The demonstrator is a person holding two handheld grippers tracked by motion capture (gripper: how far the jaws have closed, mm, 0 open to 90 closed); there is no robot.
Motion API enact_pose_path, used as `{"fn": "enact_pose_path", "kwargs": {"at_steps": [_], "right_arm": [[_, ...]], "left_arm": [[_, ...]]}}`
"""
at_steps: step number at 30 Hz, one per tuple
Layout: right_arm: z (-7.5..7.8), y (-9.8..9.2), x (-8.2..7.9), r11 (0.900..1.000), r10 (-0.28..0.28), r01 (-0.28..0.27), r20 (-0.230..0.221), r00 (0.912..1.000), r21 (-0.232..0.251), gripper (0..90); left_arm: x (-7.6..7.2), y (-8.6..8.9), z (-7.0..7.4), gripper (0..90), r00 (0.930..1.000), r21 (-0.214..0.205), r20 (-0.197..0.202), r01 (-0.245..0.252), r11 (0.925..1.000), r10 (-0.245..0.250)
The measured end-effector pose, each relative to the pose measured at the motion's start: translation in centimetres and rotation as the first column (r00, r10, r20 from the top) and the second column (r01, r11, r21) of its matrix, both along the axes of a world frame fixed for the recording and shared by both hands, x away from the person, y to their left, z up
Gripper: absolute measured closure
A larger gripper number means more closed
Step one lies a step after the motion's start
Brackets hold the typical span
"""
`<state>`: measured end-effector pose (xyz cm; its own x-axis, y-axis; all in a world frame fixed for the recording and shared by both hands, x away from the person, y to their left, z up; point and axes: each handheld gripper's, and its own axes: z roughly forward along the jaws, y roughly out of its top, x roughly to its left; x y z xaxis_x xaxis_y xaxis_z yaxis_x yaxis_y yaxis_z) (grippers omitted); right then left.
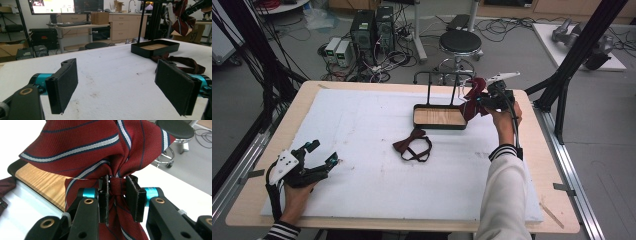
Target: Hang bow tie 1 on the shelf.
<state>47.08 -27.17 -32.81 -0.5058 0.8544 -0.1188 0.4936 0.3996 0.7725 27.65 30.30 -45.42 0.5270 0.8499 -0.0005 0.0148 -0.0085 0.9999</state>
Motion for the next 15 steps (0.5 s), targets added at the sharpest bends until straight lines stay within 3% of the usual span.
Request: {"fn": "enact_pose_path", "kwargs": {"at_steps": [7, 15], "right_arm": [[-0.28, 0.05, 0.17, 0.9992, 0.002, -0.001, -0.015, 0.9999, 0.040, 73.2], [-0.75, 0.17, 0.42, 0.9989, 0.011, -0.008, -0.052, 0.9986, 0.047, 70.7]], "left_arm": [[0.00, -0.01, 0.00, 18.9, 1.0000, 0.001, 0.000, 0.000, 1.0000, 0.000], [0.00, 0.00, 0.00, 18.9, 1.0000, 0.000, 0.000, 0.000, 1.0000, 0.000]]}}
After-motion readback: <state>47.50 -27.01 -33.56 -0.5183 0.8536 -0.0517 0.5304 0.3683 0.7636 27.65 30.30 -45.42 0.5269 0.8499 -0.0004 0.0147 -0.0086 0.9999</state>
